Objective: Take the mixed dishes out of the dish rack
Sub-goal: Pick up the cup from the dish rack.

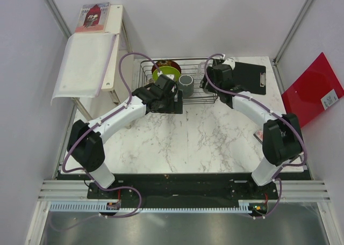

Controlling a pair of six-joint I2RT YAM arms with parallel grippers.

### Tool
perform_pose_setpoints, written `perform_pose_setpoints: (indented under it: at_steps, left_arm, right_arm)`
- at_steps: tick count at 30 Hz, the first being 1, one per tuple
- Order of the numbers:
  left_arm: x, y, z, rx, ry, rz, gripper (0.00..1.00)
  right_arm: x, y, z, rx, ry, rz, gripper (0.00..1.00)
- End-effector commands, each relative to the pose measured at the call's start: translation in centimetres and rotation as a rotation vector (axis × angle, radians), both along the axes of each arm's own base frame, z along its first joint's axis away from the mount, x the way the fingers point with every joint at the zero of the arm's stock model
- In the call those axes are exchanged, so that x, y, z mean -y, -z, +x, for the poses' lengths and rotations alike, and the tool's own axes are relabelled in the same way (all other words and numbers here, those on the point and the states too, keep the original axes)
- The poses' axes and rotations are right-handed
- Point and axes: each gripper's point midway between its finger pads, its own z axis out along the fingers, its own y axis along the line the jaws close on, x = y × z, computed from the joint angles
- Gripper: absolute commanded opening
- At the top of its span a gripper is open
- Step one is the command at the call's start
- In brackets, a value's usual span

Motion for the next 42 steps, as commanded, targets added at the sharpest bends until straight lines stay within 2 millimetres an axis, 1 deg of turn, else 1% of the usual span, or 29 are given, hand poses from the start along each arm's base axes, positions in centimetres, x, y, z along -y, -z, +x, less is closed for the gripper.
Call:
perform_pose_setpoints:
  at_steps: [1, 2, 3, 4, 5, 6, 7, 8, 9, 10, 11, 12, 13, 14, 15, 16, 17, 18, 19, 20, 21, 24, 29, 30, 34, 35, 38, 41, 42]
  left_arm:
    - [1.1, -3.0, 0.5, 0.051, 0.007, -0.073, 0.96]
    - [1.2, -3.3, 0.5, 0.06, 0.007, -0.084, 0.96]
    - [1.4, -3.7, 0.4, 0.067, 0.007, -0.101, 0.96]
    - [1.5, -4.7, 0.6, 0.102, 0.006, -0.136, 0.96]
    - [1.6, -5.1, 0.6, 0.116, 0.005, -0.155, 0.96]
    - [1.7, -5.6, 0.6, 0.131, -0.001, -0.181, 0.95]
    - [2.0, -5.8, 0.6, 0.151, 0.005, -0.215, 0.95]
    - [2.1, -7.2, 0.3, 0.184, 0.01, -0.257, 0.94]
    - [2.4, -7.9, 0.0, 0.196, 0.02, -0.295, 0.93]
    - [2.4, -7.5, -0.3, 0.197, 0.025, -0.309, 0.93]
    - [2.6, -9.6, -0.1, 0.264, 0.029, -0.366, 0.92]
    - [2.9, -10.1, -0.5, 0.274, 0.048, -0.398, 0.9]
    - [2.7, -9.5, -0.8, 0.286, 0.048, -0.402, 0.89]
    - [2.8, -11.7, -0.9, 0.371, 0.068, -0.445, 0.89]
    - [2.9, -12.2, -1.1, 0.432, 0.067, -0.439, 0.89]
    - [2.7, -11.2, -1.6, 0.463, 0.076, -0.417, 0.89]
    - [2.9, -13.8, -1.7, 0.604, 0.107, -0.443, 0.87]
    - [3.3, -14.4, -2.5, 0.665, 0.121, -0.44, 0.84]
    - [3.2, -12.9, -2.9, 0.692, 0.134, -0.41, 0.82]
    - [3.2, -13.4, -3.1, 0.766, 0.156, -0.385, 0.82]
    - [3.6, -14.5, -3.4, 0.832, 0.147, -0.396, 0.79]
    - [3.8, -13.7, -2.8, 0.9, 0.128, -0.285, 0.76]
    - [4.6, -14.1, -2.5, 1.027, 0.089, -0.16, 0.74]
    - [4.1, -14.0, -2.1, 1.039, 0.049, -0.125, 0.74]
    - [4.1, -14.6, -1.4, 1.099, -0.01, -0.064, 0.73]
    - [4.3, -14.1, -1.2, 1.1, -0.005, -0.042, 0.73]
    - [4.5, -13.9, -1.0, 1.109, -0.022, -0.033, 0.73]
    - [3.8, -13.8, -0.4, 1.114, -0.088, 0.012, 0.7]
    - [3.5, -13.4, -0.1, 1.11, -0.118, 0.041, 0.67]
  right_arm:
    - [-2.4, -8.4, -1.4, 0.239, -0.057, 0.305, 0.0]
    - [-2.6, -10.6, -1.5, 0.326, -0.069, 0.383, 0.0]
    - [-2.7, -12.7, -2.6, 0.388, -0.083, 0.455, 0.0]
    - [-2.8, -11.0, -3.7, 0.36, -0.07, 0.552, 0.0]
    - [-3.0, -13.0, -4.3, 0.441, -0.095, 0.626, 0.0]
    - [-3.0, -13.9, -5.1, 0.468, -0.104, 0.678, 0.0]
    - [-3.1, -13.1, -5.7, 0.456, -0.109, 0.706, 0.0]
    - [-3.5, -14.0, -6.3, 0.468, -0.138, 0.765, 0.0]
    - [-3.4, -13.8, -6.7, 0.469, -0.137, 0.787, 0.0]
    - [-3.8, -14.0, -7.3, 0.465, -0.169, 0.811, 0.0]
    - [-4.0, -14.5, -7.8, 0.476, -0.187, 0.842, 0.0]
    - [-4.0, -14.2, -8.3, 0.471, -0.195, 0.844, 0.0]
    - [-4.1, -14.2, -8.6, 0.47, -0.202, 0.841, 0.0]
    - [-3.9, -14.1, -8.9, 0.466, -0.198, 0.828, 0.0]
    - [-3.9, -13.5, -9.1, 0.454, -0.194, 0.823, 0.0]
    - [-3.8, -13.3, -9.4, 0.452, -0.194, 0.822, 0.0]
    - [-3.6, -13.4, -9.6, 0.456, -0.191, 0.824, 0.0]
    - [-3.6, -13.1, -9.9, 0.446, -0.194, 0.827, 0.0]
    - [-3.8, -13.1, -10.1, 0.443, -0.202, 0.833, 0.0]
    - [-3.9, -13.1, -10.2, 0.438, -0.209, 0.839, 0.0]
    - [-4.2, -13.2, -10.5, 0.431, -0.218, 0.852, 0.0]
    - [-5.2, -13.7, -11.1, 0.427, -0.248, 0.881, 0.0]
    - [-7.8, -14.9, -12.5, 0.42, -0.314, 0.889, 0.0]
    - [-8.0, -15.4, -12.6, 0.427, -0.323, 0.888, 0.0]
    - [-8.7, -15.5, -13.2, 0.418, -0.341, 0.876, 0.0]
    - [-8.9, -15.6, -13.3, 0.417, -0.346, 0.878, 0.0]
    - [-9.1, -15.3, -13.7, 0.407, -0.351, 0.883, 0.0]
    - [-9.3, -15.2, -14.1, 0.403, -0.361, 0.891, 0.0]
    - [-9.3, -15.2, -14.2, 0.402, -0.363, 0.891, 0.0]
